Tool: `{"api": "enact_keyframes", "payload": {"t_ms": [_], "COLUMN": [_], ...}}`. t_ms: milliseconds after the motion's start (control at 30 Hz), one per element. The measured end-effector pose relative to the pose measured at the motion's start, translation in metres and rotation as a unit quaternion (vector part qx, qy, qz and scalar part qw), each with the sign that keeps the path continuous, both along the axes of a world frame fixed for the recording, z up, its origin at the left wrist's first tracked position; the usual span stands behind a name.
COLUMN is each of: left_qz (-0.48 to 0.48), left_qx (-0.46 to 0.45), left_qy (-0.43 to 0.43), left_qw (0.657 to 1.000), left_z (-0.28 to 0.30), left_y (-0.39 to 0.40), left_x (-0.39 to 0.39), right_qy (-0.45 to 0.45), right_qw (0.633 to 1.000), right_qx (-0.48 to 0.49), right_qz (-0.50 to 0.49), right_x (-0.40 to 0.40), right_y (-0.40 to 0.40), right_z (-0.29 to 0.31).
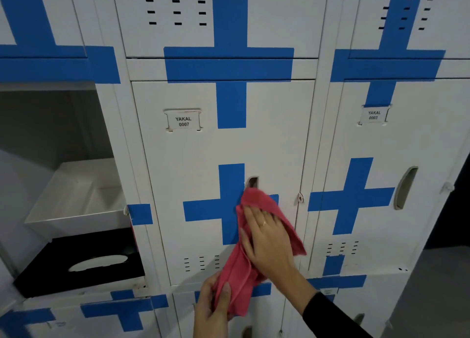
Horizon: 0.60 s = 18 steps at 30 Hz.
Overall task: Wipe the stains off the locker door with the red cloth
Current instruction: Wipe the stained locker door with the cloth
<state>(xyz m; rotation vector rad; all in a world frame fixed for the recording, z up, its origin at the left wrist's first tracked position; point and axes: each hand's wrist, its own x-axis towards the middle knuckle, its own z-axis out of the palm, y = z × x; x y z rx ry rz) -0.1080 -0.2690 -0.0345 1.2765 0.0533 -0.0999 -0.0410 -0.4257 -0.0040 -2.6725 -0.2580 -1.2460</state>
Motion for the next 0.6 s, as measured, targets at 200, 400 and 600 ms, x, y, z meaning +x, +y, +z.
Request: {"api": "enact_keyframes", "payload": {"t_ms": [200,400,600], "left_qz": [0.012,-0.005,-0.022], "left_qx": [-0.022,0.001,0.071], "left_qy": [0.040,0.041,0.005], "left_qw": [0.999,0.999,0.997], "left_z": [-0.017,-0.021,-0.030], "left_y": [-0.003,-0.002,-0.002], "left_x": [-0.014,-0.021,-0.034], "right_qy": [0.058,0.106,0.090], "right_qw": [0.998,0.994,0.990], "right_qx": [-0.012,0.015,0.099], "right_qz": [0.004,-0.003,-0.035], "right_x": [-0.019,-0.036,-0.047], "right_y": [-0.009,-0.010,-0.018], "right_z": [-0.036,-0.061,-0.073]}}
